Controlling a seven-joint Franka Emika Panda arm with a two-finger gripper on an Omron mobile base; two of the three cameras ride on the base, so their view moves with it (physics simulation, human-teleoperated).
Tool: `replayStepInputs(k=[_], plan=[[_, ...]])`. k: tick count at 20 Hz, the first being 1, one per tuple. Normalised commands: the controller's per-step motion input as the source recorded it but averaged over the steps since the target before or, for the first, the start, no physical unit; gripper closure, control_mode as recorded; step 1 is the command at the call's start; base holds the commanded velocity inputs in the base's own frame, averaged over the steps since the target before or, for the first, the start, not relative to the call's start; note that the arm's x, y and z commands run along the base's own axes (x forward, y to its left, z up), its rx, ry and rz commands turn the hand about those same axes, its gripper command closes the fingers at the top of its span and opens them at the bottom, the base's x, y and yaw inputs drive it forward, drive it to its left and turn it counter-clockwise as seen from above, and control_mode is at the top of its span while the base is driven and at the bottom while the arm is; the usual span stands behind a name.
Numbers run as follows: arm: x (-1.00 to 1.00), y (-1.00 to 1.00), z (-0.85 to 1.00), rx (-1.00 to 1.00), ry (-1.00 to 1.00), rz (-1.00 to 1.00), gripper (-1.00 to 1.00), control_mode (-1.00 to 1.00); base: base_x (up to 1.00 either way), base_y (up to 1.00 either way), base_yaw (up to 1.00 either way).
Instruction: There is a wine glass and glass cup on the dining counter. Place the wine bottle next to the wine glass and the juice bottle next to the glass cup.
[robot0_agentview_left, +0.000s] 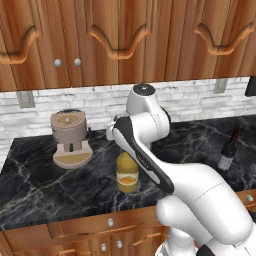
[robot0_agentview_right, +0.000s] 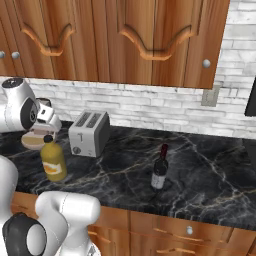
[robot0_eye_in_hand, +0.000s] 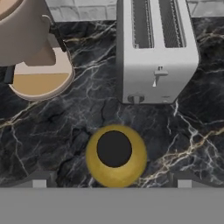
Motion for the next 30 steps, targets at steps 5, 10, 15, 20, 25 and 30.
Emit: replayStepInputs(k=[5, 10, 15, 20, 25, 30], plan=[[0.00, 0.00, -0.12, 0.00, 0.00, 0.00, -1.00, -1.00, 0.00, 0.00, 0.00], [0.01, 0.00, -0.14, 0.00, 0.00, 0.00, -1.00, -1.00, 0.00, 0.00, 0.00], [0.03, 0.00, -0.15, 0.00, 0.00, 0.00, -1.00, -1.00, 0.00, 0.00, 0.00], [0.12, 0.00, -0.12, 0.00, 0.01, 0.00, -1.00, -1.00, 0.00, 0.00, 0.00], [0.18, 0.00, -0.07, 0.00, 0.02, 0.00, -1.00, -1.00, 0.00, 0.00, 0.00], [0.04, 0.00, -0.08, 0.00, 0.04, 0.00, -1.00, -1.00, 0.00, 0.00, 0.00]])
